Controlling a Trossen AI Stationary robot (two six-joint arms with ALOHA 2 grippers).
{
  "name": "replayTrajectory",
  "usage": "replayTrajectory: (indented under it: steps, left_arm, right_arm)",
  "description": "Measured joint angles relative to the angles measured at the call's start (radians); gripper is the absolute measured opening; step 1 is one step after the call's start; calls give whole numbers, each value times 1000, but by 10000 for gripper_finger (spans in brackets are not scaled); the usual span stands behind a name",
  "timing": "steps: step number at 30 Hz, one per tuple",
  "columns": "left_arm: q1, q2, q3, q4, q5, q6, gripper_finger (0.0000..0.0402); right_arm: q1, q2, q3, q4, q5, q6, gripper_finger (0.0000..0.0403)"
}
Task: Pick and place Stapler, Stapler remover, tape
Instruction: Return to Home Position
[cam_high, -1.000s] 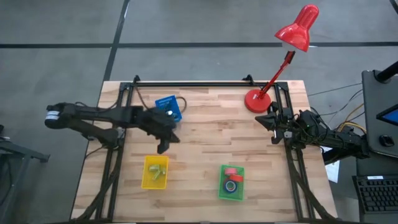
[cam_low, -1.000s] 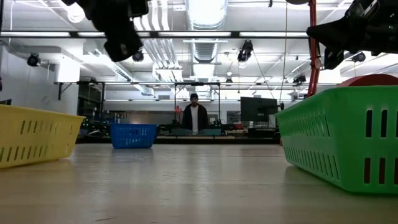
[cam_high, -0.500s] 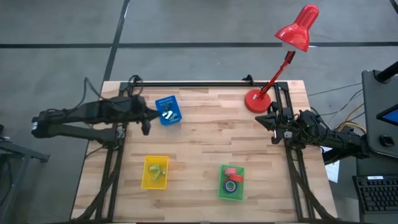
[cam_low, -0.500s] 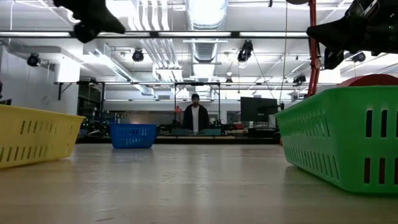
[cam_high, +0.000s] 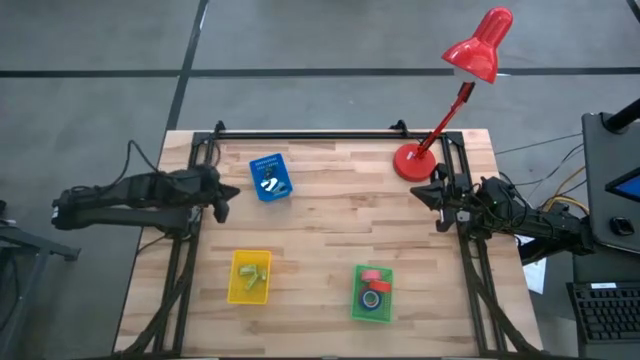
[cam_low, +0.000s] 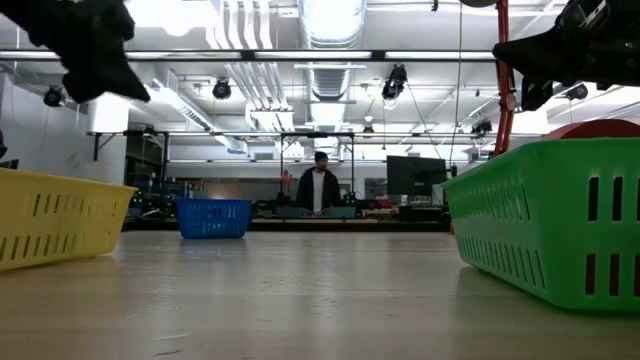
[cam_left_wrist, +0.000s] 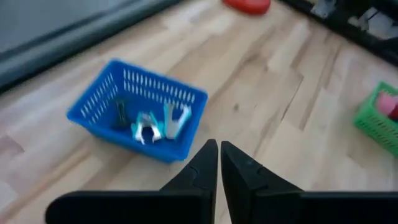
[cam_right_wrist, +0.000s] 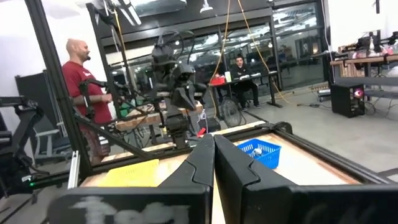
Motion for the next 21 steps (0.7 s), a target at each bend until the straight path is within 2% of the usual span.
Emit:
replayTrajectory:
  steps: [2, 5, 8, 11, 17, 21]
  left_arm:
    - [0, -10, -49, 48, 3, -25, 23]
    - [-13, -40, -137, 329, 72, 115, 25]
    - [-16, -77, -240, 621, 128, 150, 25]
    - [-16, -135, -317, 775, 227, 205, 23]
    - [-16, -269, -406, 803, 278, 185, 28]
    - [-16, -363, -445, 798, 291, 198, 30]
  right_arm:
    - [0, -1, 0, -29, 0, 0, 9]
    - [0, 0, -2, -105, 0, 2, 9]
    - [0, 0, -4, -179, 0, 28, 9]
    - [0, 0, -4, -175, 0, 49, 9]
    - [0, -4, -3, -100, 9, -37, 9]
    - [0, -4, -9, -101, 85, -20, 9]
